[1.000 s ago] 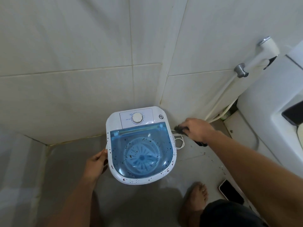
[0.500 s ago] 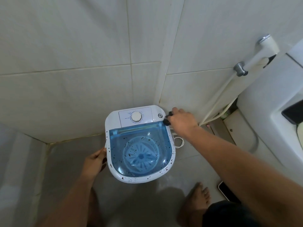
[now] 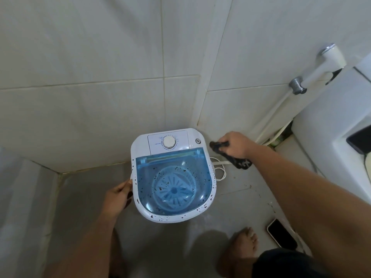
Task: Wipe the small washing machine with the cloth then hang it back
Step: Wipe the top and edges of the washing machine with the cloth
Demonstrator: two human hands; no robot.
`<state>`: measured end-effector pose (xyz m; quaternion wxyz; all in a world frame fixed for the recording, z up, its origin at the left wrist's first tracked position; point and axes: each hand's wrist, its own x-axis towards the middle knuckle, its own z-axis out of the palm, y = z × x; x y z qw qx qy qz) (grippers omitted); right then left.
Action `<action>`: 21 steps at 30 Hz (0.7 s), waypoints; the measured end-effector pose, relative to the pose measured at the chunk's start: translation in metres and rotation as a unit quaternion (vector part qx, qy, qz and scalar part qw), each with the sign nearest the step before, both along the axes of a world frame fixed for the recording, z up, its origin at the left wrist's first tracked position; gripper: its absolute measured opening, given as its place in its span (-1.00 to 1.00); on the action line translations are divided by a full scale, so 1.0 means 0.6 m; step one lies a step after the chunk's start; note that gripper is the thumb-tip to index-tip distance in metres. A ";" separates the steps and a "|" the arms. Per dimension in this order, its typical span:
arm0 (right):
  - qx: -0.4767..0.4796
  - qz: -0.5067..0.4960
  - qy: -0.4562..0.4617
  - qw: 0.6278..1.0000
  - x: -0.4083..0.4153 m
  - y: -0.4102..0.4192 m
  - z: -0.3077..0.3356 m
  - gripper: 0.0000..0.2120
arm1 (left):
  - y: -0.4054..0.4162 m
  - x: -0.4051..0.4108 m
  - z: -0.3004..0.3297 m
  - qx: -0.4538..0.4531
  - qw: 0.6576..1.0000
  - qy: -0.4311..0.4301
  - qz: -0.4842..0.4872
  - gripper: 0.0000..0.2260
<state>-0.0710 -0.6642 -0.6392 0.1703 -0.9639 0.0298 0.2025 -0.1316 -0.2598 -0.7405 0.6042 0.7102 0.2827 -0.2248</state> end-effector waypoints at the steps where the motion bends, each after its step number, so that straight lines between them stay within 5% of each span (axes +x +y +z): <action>1: -0.002 -0.038 -0.022 0.999 0.010 -0.005 0.003 -0.79 | -0.001 -0.001 0.001 0.000 1.000 0.001 -0.001 -0.70; 7: 0.053 -0.021 -0.138 0.989 0.027 0.117 -0.013 -0.67 | -0.002 -0.002 -0.001 0.008 1.000 0.001 0.004 -0.70; 14: -0.097 -0.013 -0.109 0.989 0.028 0.108 -0.021 -0.66 | -0.005 -0.004 0.004 0.006 1.000 -0.006 0.005 -0.70; 17: 0.025 -0.130 -0.101 0.986 0.010 0.057 -0.021 -0.71 | -0.006 -0.005 0.001 0.005 1.000 -0.005 0.003 -0.69; 21: 0.183 -0.139 -0.131 0.964 -0.068 0.072 -0.060 -0.66 | -0.002 -0.005 0.001 0.004 1.000 -0.004 -0.003 -0.68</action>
